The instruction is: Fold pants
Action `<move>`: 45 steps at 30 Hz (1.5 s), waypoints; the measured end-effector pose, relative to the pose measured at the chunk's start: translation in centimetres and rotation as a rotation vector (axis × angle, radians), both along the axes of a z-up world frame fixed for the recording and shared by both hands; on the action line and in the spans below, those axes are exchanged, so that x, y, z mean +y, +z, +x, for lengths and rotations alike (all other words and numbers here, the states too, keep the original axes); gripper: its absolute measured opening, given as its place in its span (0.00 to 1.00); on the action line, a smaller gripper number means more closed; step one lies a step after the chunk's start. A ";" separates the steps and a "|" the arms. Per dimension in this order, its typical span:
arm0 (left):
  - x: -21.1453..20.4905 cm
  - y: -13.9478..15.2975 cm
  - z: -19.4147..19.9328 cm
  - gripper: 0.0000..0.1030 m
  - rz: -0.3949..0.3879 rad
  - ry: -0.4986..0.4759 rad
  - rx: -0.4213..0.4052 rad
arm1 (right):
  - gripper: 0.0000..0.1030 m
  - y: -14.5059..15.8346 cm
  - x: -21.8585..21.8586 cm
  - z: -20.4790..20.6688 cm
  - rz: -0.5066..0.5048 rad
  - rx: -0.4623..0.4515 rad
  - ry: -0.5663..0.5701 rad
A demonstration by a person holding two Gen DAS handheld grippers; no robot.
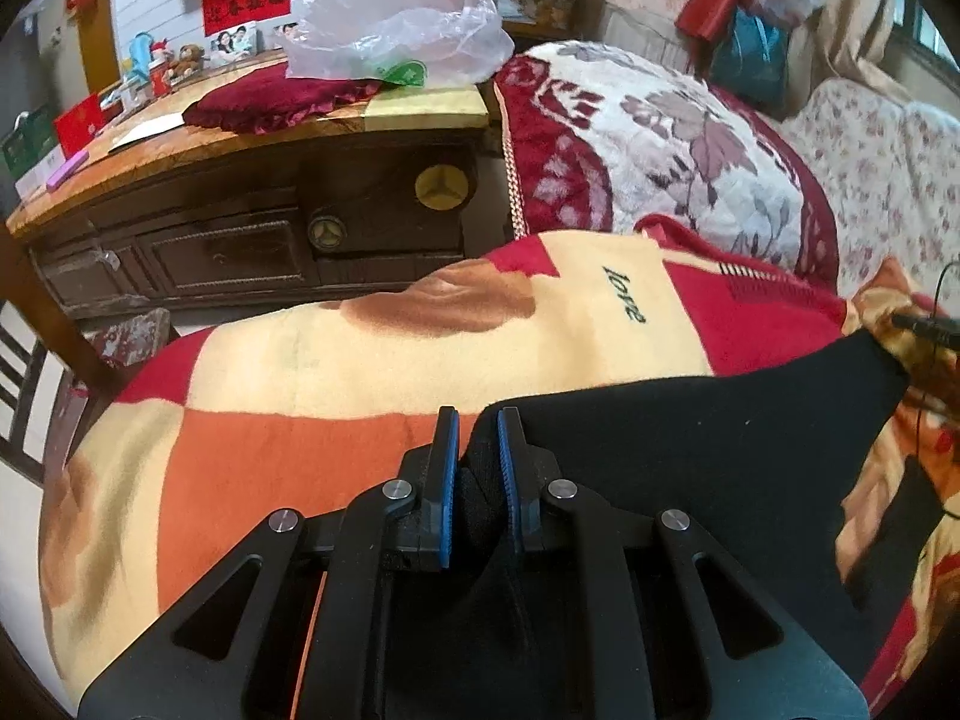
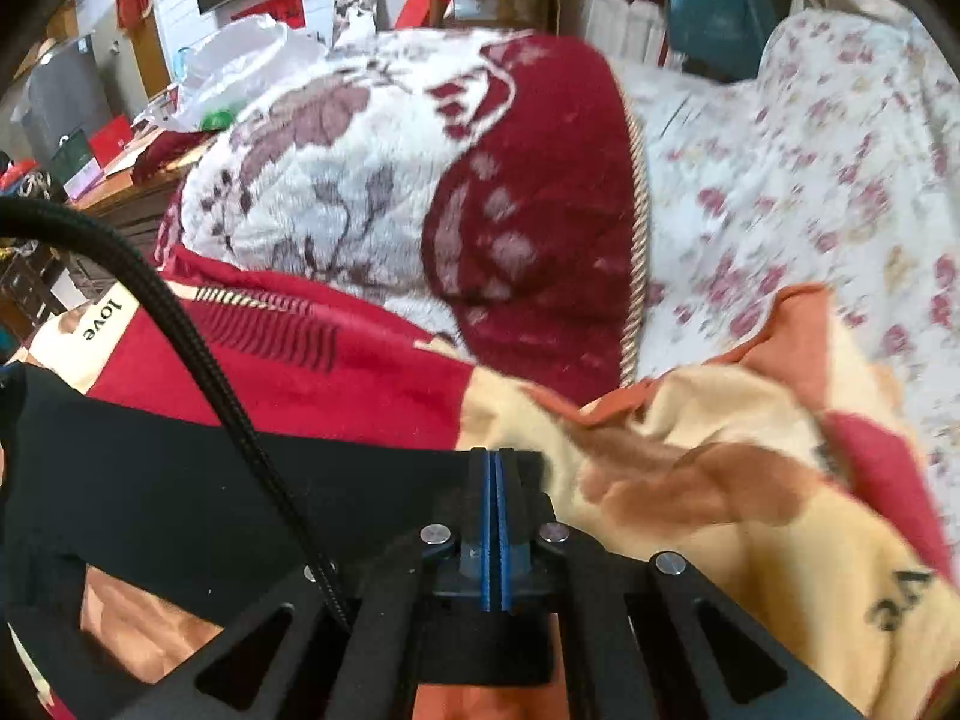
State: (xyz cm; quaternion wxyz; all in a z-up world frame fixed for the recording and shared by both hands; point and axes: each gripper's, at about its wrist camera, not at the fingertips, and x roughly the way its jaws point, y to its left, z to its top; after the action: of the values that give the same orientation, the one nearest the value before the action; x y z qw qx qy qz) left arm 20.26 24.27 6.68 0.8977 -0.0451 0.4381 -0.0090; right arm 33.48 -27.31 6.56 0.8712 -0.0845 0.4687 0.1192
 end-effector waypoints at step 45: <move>1.7 0.2 -19.2 0.08 -0.146 0.016 -0.043 | 0.02 1.0 -5.4 -21.8 0.106 0.116 0.055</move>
State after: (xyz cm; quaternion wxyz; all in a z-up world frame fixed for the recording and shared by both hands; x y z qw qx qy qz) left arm 1.06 26.01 6.88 0.9013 -0.1138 0.4166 -0.0345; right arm 11.70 -32.68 7.60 0.8422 -0.0441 0.5090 0.1721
